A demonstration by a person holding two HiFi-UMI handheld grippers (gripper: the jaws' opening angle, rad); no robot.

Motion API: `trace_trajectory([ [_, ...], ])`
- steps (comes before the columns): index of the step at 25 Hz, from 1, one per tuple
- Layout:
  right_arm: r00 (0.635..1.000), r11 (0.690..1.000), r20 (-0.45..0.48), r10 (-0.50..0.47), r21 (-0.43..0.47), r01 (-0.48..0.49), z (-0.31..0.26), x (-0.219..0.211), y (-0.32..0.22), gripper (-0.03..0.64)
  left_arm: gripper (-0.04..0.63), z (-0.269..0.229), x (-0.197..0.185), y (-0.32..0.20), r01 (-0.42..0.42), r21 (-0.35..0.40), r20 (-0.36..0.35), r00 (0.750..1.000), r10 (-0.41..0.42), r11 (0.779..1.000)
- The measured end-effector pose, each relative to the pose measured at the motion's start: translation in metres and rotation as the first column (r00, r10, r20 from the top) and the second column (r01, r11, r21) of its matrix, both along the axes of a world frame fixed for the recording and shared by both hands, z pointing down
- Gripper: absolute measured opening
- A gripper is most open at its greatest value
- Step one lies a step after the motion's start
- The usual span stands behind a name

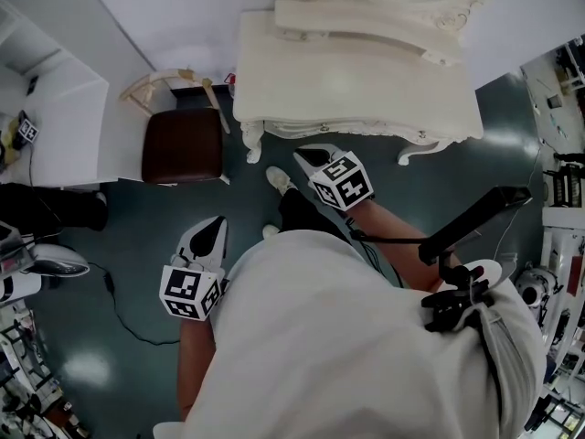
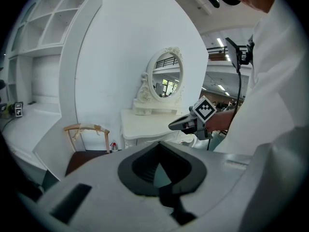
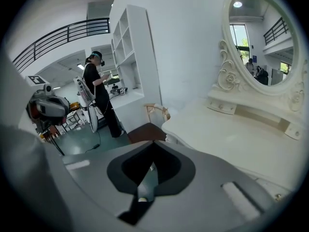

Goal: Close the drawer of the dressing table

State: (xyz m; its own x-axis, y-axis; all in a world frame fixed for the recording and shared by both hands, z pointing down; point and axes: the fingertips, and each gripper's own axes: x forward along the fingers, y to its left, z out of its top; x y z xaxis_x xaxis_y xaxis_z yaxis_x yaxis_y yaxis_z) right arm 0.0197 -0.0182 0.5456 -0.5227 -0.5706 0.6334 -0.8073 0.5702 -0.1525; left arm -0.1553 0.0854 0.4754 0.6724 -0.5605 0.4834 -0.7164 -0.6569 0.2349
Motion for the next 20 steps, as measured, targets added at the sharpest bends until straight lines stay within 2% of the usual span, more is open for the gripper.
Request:
trace_trajectory([
  [20, 0.999, 0.999, -0.017, -0.034, 0.021, 0.035, -0.0068, 0.0008, 0.0087, 0.000, 0.002, 0.0000, 0.0083, 0.0062, -0.004, 0.001, -0.009, 1.000, 0.004, 1.000],
])
